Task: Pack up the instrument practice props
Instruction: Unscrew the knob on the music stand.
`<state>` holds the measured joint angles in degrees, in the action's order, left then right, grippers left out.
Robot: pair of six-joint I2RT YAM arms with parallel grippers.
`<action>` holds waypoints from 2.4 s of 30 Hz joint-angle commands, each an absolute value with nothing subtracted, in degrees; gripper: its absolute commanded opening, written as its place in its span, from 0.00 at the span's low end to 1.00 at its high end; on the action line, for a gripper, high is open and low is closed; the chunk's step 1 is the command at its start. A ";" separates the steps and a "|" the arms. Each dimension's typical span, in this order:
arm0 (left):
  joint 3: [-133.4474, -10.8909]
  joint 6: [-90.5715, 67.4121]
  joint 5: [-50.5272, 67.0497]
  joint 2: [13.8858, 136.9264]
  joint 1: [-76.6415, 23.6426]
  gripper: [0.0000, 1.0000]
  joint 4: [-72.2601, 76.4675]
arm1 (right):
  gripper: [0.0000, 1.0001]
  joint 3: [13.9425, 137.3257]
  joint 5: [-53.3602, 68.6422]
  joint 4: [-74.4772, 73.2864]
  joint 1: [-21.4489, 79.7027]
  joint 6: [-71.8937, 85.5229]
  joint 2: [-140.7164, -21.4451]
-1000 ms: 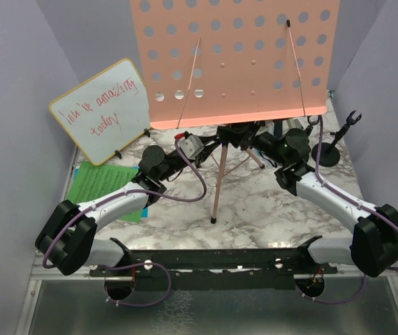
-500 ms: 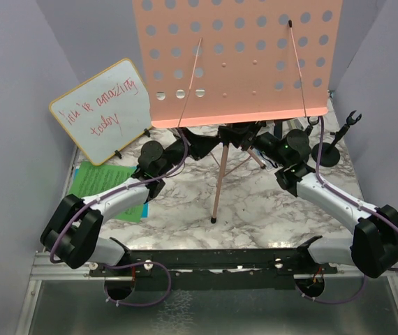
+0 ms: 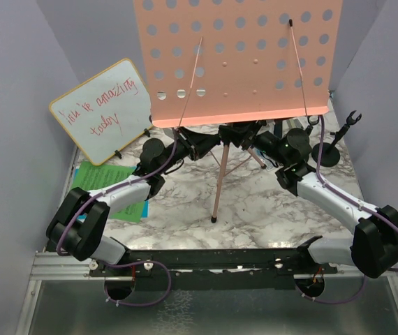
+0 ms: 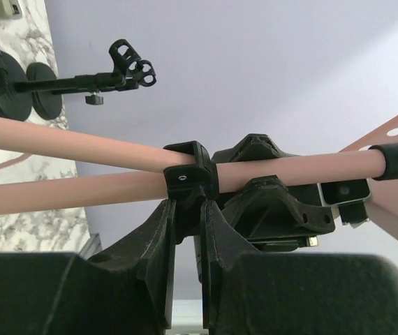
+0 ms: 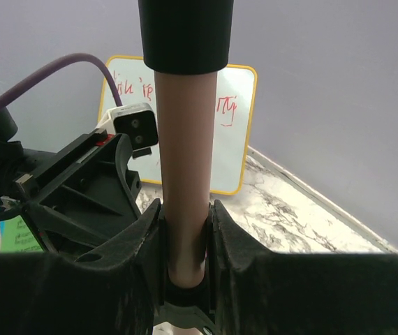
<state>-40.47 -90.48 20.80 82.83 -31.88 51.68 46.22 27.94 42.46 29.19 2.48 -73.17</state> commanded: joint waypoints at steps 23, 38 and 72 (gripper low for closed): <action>-39.02 -22.57 29.33 74.20 -24.96 0.60 40.65 | 0.01 45.58 35.06 30.86 30.45 -2.67 -74.45; -33.08 36.97 27.38 63.63 -31.92 0.68 42.10 | 0.01 45.91 37.97 29.97 30.41 -3.23 -74.62; -41.14 67.37 24.83 73.94 -41.19 0.41 40.28 | 0.01 47.69 40.54 26.92 30.41 -3.81 -75.78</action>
<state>-39.83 68.36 23.03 73.69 -40.75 40.53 49.12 32.16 37.58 29.30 -0.62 -73.63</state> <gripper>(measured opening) 0.473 0.282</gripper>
